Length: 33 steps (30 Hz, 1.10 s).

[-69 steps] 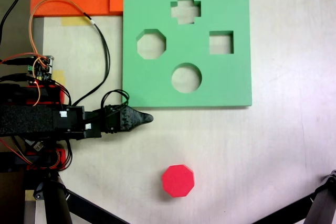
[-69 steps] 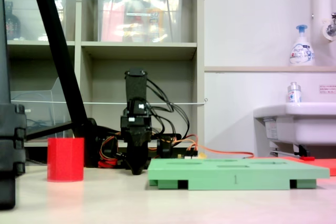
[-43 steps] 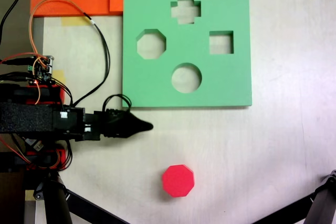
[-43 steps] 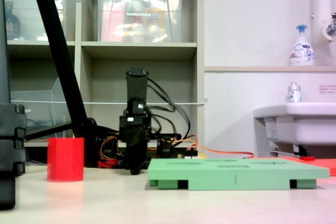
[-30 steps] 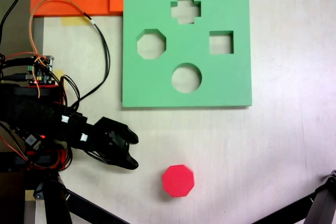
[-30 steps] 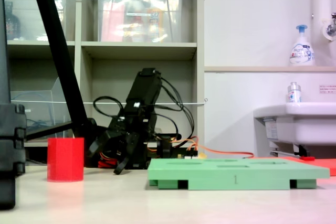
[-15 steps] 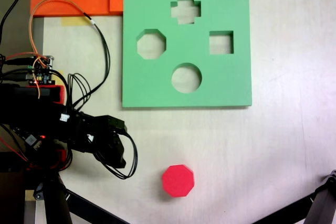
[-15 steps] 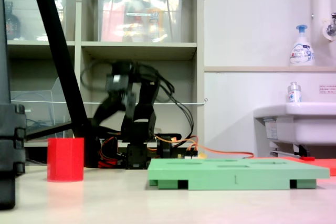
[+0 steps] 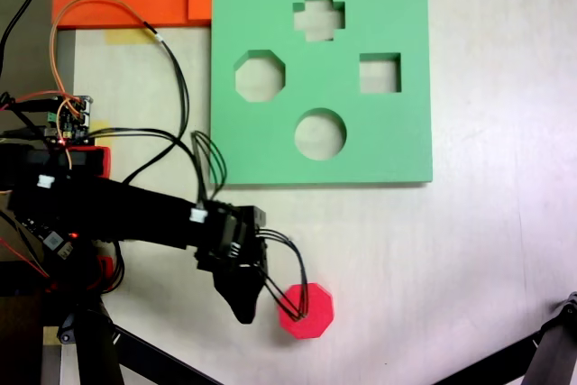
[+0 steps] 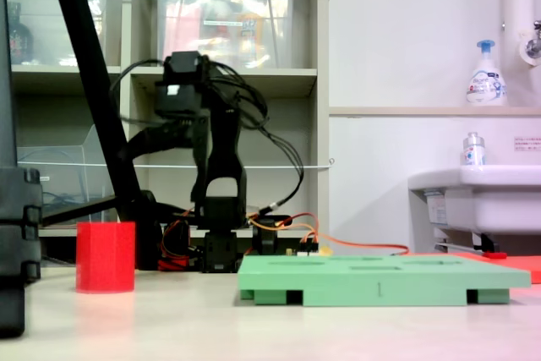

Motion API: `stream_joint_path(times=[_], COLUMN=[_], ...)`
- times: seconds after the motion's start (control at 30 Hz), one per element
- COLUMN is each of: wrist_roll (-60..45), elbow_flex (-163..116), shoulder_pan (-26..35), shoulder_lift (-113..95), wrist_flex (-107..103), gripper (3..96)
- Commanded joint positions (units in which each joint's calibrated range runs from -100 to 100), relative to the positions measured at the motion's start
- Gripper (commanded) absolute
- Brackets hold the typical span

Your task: Put the octagonal pillar block into the corresponding hole

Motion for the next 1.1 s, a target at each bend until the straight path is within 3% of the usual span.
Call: stream_joint_path(times=[0.03, 0.5, 1.0, 1.03, 1.1], wrist_roll=[-0.3, -2.8, -4.6, -4.6, -4.6], elbow_flex=[8.2, 26.9, 28.4, 28.4, 28.4], shoulder_pan=[-0.6, -2.7, -4.5, -4.5, -4.4], shoulder_lift=[10.5, 43.1, 52.2, 52.4, 52.4], wrist_flex=[-2.9, 1.6, 3.0, 3.0, 3.0], gripper=[85.7, 85.6, 84.9, 83.2, 70.3])
